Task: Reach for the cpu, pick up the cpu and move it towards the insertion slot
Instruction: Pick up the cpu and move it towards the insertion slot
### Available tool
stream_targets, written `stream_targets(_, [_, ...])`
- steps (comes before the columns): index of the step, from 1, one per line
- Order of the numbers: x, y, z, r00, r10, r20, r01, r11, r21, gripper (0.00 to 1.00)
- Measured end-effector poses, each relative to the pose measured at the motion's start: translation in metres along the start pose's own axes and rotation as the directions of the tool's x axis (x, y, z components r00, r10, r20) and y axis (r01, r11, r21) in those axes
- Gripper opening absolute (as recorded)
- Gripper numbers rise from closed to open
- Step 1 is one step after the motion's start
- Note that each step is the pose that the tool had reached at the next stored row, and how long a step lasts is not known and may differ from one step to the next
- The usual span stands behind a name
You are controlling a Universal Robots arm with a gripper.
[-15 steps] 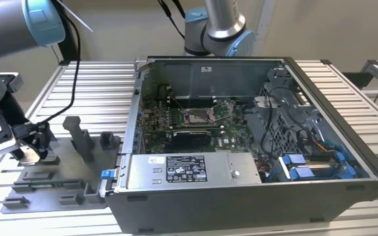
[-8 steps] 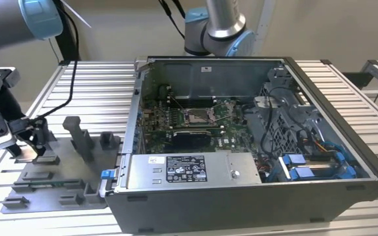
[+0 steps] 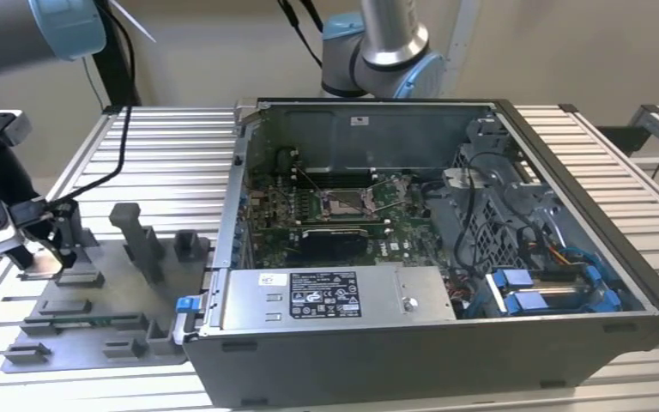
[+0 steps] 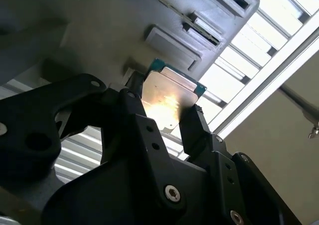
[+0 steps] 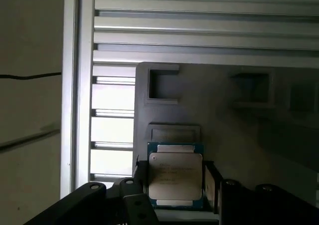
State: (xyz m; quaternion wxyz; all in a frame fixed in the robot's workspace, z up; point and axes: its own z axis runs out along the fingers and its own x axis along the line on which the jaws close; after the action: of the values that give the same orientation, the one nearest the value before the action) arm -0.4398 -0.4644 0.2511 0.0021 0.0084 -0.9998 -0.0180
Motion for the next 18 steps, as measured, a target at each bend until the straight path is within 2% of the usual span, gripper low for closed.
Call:
stream_targets(12, [0.0001, 0.0007, -0.0209, 1.0, 0.0, 0.0, 0.0, 1.0, 0.0, 0.0])
stream_targets(18, [0.0001, 0.0012, -0.0341, 1.0, 0.0, 0.0, 0.0, 1.0, 0.0, 0.0])
